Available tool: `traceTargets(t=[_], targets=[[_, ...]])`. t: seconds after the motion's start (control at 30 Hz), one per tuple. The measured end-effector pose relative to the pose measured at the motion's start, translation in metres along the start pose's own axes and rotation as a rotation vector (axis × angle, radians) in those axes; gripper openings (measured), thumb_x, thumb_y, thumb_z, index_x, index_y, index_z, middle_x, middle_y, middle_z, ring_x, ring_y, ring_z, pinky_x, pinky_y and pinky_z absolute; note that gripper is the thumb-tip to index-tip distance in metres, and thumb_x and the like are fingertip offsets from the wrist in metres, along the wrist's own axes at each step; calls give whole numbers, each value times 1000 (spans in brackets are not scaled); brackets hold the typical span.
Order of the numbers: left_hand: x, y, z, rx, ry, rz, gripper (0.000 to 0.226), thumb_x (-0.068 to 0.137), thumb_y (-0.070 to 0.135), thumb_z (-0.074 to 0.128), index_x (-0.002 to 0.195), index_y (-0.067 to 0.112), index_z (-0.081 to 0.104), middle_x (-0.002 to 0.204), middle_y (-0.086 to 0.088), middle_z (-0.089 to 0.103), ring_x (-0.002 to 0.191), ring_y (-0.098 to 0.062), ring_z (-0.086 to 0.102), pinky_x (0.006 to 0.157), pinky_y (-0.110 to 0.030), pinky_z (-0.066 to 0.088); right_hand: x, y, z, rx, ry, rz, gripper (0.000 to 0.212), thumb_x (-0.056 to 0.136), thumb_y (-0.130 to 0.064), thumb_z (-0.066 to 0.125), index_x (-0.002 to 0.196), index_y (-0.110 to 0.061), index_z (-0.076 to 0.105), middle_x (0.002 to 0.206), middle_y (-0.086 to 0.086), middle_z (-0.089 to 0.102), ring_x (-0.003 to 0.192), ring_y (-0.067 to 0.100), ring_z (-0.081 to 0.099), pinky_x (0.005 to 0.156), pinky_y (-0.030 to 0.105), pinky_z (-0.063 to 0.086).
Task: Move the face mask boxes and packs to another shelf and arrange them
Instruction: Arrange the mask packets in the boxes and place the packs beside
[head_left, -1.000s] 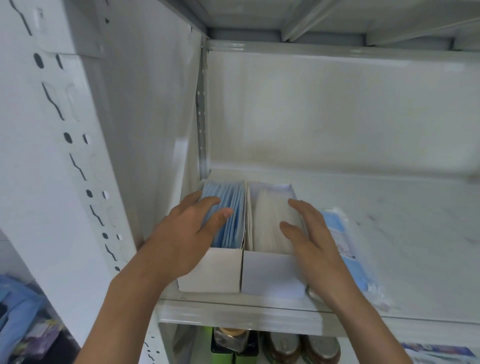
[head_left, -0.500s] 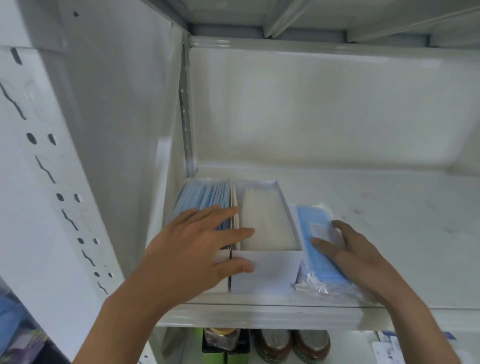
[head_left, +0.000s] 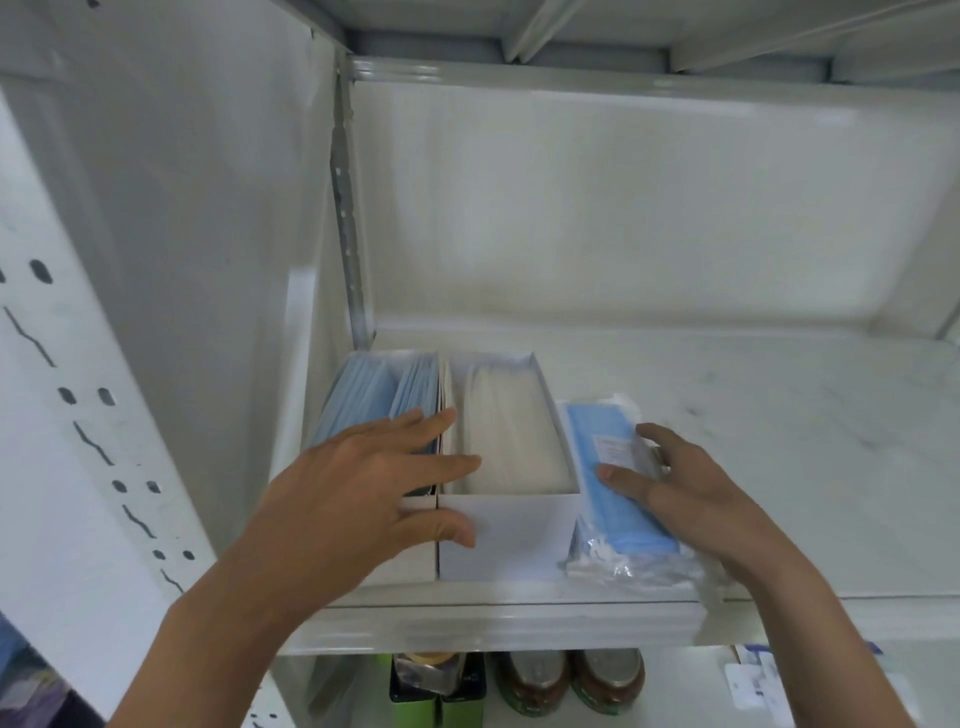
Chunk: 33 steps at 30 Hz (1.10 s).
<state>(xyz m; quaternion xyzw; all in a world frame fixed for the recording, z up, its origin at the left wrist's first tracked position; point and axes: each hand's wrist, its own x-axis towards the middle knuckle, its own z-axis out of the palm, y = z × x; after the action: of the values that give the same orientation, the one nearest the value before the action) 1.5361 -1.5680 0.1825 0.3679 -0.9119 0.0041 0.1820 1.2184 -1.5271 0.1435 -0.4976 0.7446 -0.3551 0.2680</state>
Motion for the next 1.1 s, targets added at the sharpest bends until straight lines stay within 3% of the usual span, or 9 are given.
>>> traceTargets(t=[0.07,0.27,0.43,0.6,0.73,0.93,1.1], targets=[[0,0,0,-29,1,-2,80,68,94,24,133,57,55,158,22,34,146,-1,34,109,-34,44,-3,-2,9,-71,-2,-24,79,87,-64,64,152,-33,33,130,-8,47,109,14,53,77,24,43],[1,-1,0,-61,-28,1,76,68,91,33,135,60,50,160,26,27,148,2,26,114,-33,39,-5,-4,24,-135,-14,-8,71,97,-61,48,158,-34,23,149,1,38,141,24,35,106,39,32],[-2,-1,0,-34,7,3,79,72,95,26,136,57,52,160,25,32,146,0,32,114,-33,40,0,-2,20,-56,-2,-22,83,93,-65,51,159,-42,6,144,-6,37,139,23,39,103,40,36],[-7,-1,0,-17,31,19,61,88,78,31,139,52,53,159,22,37,145,-1,36,112,-28,37,3,-2,25,-182,-2,-38,74,94,-67,45,156,-31,26,136,0,51,128,25,46,107,47,41],[-5,-4,-3,-73,-31,18,62,86,79,29,139,55,51,160,25,29,148,2,26,114,-22,26,2,-3,25,-194,0,-25,73,96,-65,42,158,-31,24,144,1,48,135,26,40,110,46,36],[-1,-8,-9,-179,-92,35,64,79,83,38,125,48,66,159,22,33,149,2,27,118,-35,37,0,-6,26,-238,-4,-35,71,98,-62,40,159,-29,23,147,3,45,139,26,34,105,41,31],[1,-7,-11,-147,-84,92,55,85,76,38,108,41,74,158,13,40,147,-2,33,115,-36,41,-1,-6,26,-221,-9,-33,72,98,-62,39,159,-28,23,152,3,43,141,27,35,112,44,32]])
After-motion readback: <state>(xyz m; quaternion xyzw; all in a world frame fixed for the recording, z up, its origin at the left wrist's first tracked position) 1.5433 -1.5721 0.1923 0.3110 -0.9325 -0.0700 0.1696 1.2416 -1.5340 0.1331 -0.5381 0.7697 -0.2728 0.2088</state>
